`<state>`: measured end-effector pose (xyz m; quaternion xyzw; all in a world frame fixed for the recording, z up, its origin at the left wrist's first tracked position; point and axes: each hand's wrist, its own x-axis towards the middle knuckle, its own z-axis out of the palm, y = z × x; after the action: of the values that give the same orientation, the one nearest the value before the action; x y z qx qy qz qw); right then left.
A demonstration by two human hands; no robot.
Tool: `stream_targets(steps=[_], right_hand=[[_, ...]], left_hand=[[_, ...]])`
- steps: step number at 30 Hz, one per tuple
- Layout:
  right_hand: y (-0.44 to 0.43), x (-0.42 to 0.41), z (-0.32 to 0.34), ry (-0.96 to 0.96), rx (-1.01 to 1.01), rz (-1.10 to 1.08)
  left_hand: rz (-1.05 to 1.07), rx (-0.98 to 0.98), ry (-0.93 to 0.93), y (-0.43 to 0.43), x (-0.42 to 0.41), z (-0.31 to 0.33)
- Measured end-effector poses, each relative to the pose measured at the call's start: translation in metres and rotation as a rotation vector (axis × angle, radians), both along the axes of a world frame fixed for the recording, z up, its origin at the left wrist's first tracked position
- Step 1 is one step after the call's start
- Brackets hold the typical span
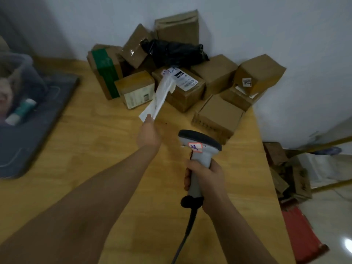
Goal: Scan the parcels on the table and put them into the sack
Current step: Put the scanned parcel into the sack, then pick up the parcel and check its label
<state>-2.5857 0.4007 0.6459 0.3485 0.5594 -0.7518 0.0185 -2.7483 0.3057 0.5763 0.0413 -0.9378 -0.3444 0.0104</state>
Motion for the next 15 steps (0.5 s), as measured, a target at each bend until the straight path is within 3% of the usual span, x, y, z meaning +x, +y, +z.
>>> stream_targets(steps=[4, 7, 15], right_hand=[[-0.025, 0.010, 0.021, 0.051, 0.004, 0.116], [-0.051, 0.021, 0.032, 0.105, 0.006, 0.201], [-0.126, 0.059, 0.028, 0.042, 0.102, 0.416]], left_hand=[[0.127, 0.538, 0.012, -0.060, 0.033, 0.031], [0.270, 0.796, -0.039, -0.112, 0.058, 0.045], [0.417, 0.850, -0.139, -0.230, 0.125, 0.040]])
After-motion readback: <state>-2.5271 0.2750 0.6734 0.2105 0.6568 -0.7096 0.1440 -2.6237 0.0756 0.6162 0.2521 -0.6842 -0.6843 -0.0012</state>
